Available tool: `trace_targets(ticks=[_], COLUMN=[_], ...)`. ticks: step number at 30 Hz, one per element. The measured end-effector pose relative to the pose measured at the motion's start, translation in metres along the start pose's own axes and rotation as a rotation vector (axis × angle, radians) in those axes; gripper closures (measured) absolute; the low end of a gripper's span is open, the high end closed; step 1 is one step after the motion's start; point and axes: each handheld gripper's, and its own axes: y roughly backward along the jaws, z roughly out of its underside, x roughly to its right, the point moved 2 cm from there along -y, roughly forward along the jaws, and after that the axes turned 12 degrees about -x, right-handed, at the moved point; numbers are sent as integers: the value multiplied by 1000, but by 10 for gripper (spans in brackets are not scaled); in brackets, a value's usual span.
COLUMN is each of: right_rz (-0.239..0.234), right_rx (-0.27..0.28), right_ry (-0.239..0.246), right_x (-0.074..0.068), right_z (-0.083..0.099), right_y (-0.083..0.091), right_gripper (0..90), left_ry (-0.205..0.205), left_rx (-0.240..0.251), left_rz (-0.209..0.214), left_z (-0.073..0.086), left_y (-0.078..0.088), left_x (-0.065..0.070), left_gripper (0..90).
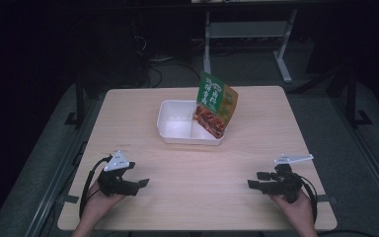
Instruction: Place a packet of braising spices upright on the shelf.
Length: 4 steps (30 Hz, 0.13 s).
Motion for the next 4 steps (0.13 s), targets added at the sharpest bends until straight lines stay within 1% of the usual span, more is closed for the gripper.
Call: trace_targets(ticks=[2, 3, 4], right_rz=[9, 17, 21], right_rx=[21, 52, 71], right_ry=[21, 38, 50], right_x=[-5, -8, -9], right_z=[1, -1, -2], right_y=[1, 3, 4], right_gripper=[377, 372, 367], left_ry=[-4, -5, -6], left_rx=[1, 1, 2], left_rz=[0, 0, 1], left_z=[0, 0, 0], left_y=[1, 1, 0], left_x=[0, 0, 1], left_gripper=[179, 179, 179])
